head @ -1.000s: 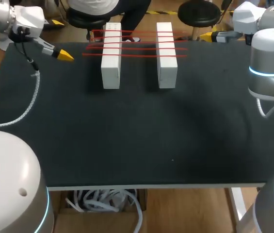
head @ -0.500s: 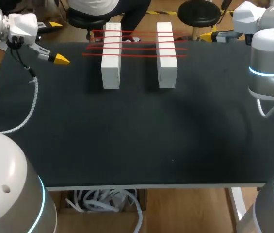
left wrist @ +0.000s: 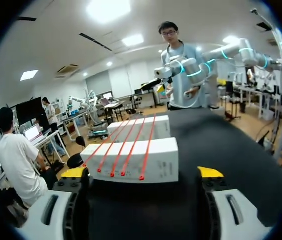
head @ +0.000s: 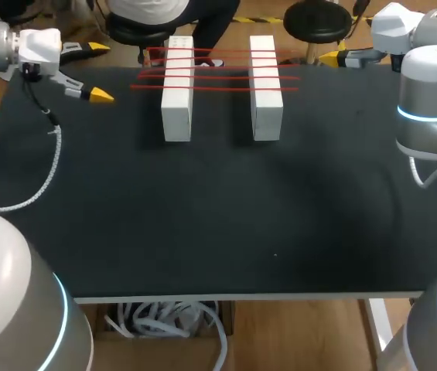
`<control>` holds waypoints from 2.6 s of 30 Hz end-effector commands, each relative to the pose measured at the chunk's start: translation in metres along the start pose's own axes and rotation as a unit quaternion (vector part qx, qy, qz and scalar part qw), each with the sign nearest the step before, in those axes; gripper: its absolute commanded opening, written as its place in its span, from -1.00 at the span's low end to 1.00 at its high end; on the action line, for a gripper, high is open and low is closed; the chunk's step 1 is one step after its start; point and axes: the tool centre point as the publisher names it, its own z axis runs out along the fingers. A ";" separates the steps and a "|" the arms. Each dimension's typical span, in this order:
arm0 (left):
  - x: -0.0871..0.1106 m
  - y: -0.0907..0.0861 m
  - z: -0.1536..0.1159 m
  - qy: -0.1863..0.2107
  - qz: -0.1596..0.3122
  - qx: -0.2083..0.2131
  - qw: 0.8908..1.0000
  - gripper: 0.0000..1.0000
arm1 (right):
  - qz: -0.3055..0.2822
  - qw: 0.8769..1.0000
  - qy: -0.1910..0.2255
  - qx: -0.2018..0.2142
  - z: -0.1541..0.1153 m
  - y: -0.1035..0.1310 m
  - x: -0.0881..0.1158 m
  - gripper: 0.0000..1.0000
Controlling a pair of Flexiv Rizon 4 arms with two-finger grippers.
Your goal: Grab the tape and strap the tape.
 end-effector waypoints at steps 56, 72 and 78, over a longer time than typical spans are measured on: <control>-0.009 0.035 0.052 0.047 -0.006 0.099 0.994 -0.79 | 0.000 1.000 0.000 -0.001 -0.001 0.000 0.000 1.00; -0.004 0.028 0.059 0.050 -0.003 0.104 0.993 -1.00 | 0.000 1.000 0.000 -0.001 -0.001 0.000 0.000 1.00; -0.002 0.020 0.060 0.051 0.000 0.103 0.993 -1.00 | 0.000 1.000 0.000 -0.001 -0.001 0.000 0.000 1.00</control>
